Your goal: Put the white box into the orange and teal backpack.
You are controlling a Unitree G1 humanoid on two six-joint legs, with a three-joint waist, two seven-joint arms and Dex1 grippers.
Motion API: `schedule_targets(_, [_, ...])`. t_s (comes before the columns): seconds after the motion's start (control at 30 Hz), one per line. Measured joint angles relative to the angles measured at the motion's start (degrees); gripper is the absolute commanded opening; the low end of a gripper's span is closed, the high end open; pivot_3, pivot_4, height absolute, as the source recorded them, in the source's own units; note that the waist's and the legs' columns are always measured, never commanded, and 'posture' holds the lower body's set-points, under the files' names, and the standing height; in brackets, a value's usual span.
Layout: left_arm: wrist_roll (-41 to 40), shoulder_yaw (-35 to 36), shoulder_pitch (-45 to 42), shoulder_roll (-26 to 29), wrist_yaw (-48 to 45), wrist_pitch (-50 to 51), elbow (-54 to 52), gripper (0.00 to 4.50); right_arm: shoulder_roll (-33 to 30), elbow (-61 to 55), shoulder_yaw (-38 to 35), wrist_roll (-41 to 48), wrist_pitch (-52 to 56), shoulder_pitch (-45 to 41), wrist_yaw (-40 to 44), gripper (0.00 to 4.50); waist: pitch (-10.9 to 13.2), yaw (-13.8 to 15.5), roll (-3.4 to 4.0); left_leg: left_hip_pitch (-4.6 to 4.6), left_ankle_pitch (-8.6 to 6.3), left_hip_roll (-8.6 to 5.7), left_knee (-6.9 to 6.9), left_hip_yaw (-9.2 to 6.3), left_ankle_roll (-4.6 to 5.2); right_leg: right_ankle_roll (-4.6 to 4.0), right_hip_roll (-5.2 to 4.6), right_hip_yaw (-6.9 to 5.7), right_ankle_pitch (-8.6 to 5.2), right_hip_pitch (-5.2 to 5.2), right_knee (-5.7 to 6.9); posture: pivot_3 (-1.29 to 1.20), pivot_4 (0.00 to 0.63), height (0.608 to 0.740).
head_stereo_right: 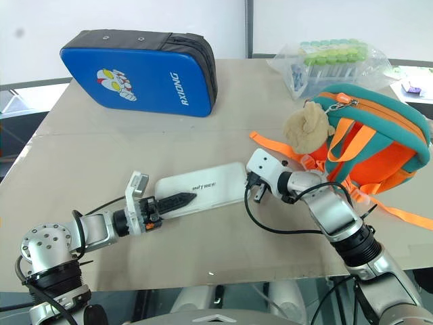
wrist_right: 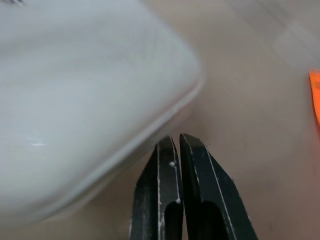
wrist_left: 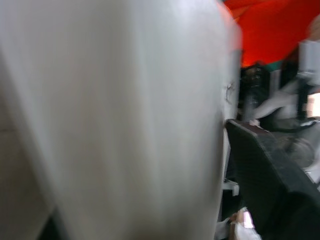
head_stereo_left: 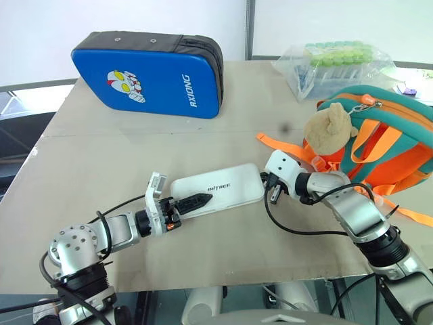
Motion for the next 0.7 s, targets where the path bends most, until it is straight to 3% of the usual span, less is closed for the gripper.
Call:
schedule_targets(0.07, [-3.53, 0.2, -0.29, -0.17, 0.91, -0.06, 0.41, 1.1, -0.3, -2.35, -2.37, 1.12, -0.24, 3.11, -0.21, 0.0, 0.0, -0.1, 0.0, -0.03, 0.01, 0.02, -0.01, 0.06, -0.01, 0.0, 0.0, 0.07, 0.0, -0.05, 0.0, 0.0, 0.15, 0.74])
schedule_targets(0.1, [-4.35, 0.17, -0.39, -0.15, 1.81, -0.22, 0.65, 1.1, -0.44, -3.83, -3.68, 2.11, -0.09, 4.06, -0.12, 0.0, 0.01, -0.13, 0.01, -0.03, 0.0, 0.02, -0.01, 0.08, 0.0, 0.0, 0.0, 0.09, 0.0, -0.06, 0.0, 0.0, 0.15, 0.74])
schedule_targets(0.2, [-6.26, -0.39, -0.44, 0.13, 3.63, -0.74, 0.94, 1.1, -1.23, -9.18, -9.02, 5.91, 1.61, 7.58, 0.57, 0.7, 0.0, -0.05, 0.0, -0.04, 0.0, 0.02, 0.0, 0.05, 0.01, 0.0, 0.0, 0.06, 0.0, -0.05, 0.0, 0.0, 0.15, 0.74])
schedule_targets(0.37, [-10.16, -2.57, -1.58, 1.88, 6.94, -4.2, 2.65, 1.1, -1.48, -26.65, -27.26, 21.92, 11.58, 20.13, 0.61, 3.16, 0.0, 0.56, 0.0, -0.08, -0.01, 0.07, -0.02, -0.02, 0.02, -0.02, 0.03, 0.0, -0.01, -0.06, 0.0, 0.0, 0.15, 0.74])
schedule_targets(0.47, [-10.82, -3.87, -2.51, 3.17, 7.12, -6.76, 3.34, 1.1, -0.88, -35.89, -41.88, 35.1, 17.66, 28.67, -1.74, 4.49, -0.02, 1.03, -0.03, -0.05, -0.02, 0.07, -0.03, 0.03, 0.02, -0.11, 0.05, 0.03, -0.07, -0.04, -0.01, 0.0, 0.15, 0.74])
schedule_targets(0.5, [-10.96, -4.64, -2.95, 3.35, 6.99, -7.83, 3.67, 1.1, -1.2, -38.57, -49.48, 41.74, 19.54, 34.36, -3.22, 4.5, -0.02, 1.15, -0.03, -0.08, -0.02, 0.07, -0.03, 0.07, 0.03, -0.2, 0.04, 0.04, -0.13, -0.05, -0.03, 0.0, 0.15, 0.74])
schedule_targets(0.63, [-10.47, -6.32, -4.28, 4.6, 5.15, -10.7, 5.52, 1.1, -3.85, -39.97, -64.31, 56.43, 20.86, 45.52, -9.12, 4.5, -0.03, 1.2, -0.06, -0.07, -0.02, 0.07, 0.03, 0.3, 0.05, -0.24, 0.02, 0.13, -0.15, -0.02, -0.07, 0.0, 0.15, 0.74])
schedule_targets(0.7, [-9.68, -7.36, -5.14, 4.79, 3.24, -11.89, 5.52, 1.1, -5.23, -39.79, -67.0, 59.65, 20.72, 46.47, -13.08, 4.5, -0.06, 0.95, -0.15, 0.02, -0.01, 0.08, 0.05, 0.41, 0.06, -0.22, 0.09, 0.26, -0.15, -0.01, -0.08, 0.0, 0.15, 0.74])
